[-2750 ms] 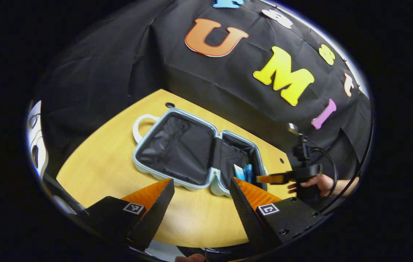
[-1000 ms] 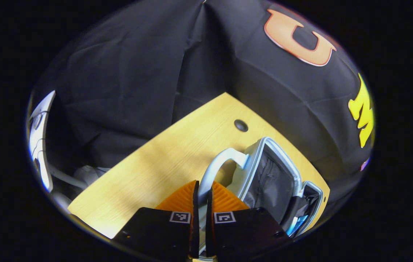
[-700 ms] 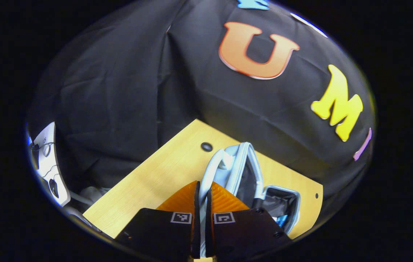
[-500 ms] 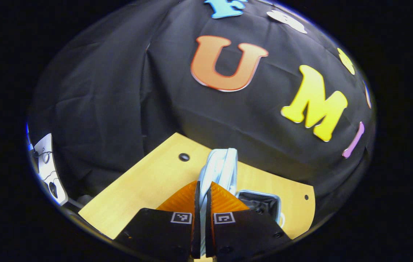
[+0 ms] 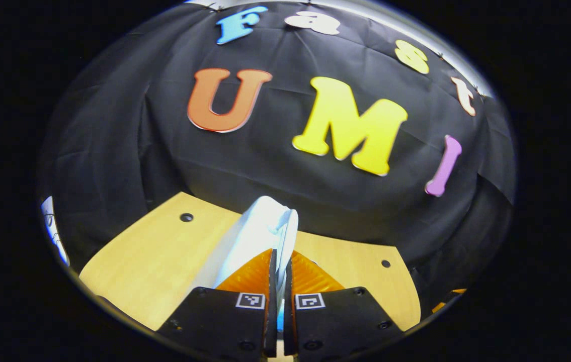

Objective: First open the suitcase, pack the skin care products into it, and then close the suitcase.

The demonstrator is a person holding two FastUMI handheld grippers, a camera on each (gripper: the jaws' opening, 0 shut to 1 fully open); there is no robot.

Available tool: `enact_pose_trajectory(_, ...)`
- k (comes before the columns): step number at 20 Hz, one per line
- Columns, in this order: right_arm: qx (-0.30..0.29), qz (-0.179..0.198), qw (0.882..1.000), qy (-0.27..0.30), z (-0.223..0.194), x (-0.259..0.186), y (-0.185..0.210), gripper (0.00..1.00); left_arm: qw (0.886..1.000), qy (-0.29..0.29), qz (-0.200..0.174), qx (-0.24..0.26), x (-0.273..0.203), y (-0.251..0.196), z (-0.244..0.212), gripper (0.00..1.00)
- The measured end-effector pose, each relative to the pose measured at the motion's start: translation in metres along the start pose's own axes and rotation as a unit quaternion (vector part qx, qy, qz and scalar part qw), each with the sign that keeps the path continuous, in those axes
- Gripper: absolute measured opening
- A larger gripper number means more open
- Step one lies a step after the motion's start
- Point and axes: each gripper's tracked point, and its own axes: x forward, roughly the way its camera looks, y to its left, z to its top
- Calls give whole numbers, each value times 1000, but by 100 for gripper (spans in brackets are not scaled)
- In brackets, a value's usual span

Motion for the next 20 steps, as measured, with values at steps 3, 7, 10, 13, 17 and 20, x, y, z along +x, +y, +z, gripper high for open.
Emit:
enact_pose_trajectory(3, 3, -19, 1000, 10, -6, -8, -14, 72, 999, 5, -16, 30, 14, -33, -25, 8)
enact_pose_trajectory(7, -11, -33, 999, 26, -15, -21, -23, 72, 997, 27, -45, 56, 43, -75, -71, 8)
enact_pose_trajectory(10, -19, -41, 999, 15, -9, -33, -26, 72, 995, 40, -50, 77, 62, -94, -104, 8)
enact_pose_trajectory(13, -28, -50, 998, -3, -2, -44, -31, 72, 992, 42, -43, 113, 81, -106, -131, 8)
enact_pose_trajectory(17, -13, -65, 998, 6, -12, -52, -45, 72, 989, 59, -34, 133, 94, -111, -169, 8)
enact_pose_trajectory(20, -8, -77, 997, 7, -14, -59, -52, 72, 987, 57, -25, 148, 96, -112, -180, 9)
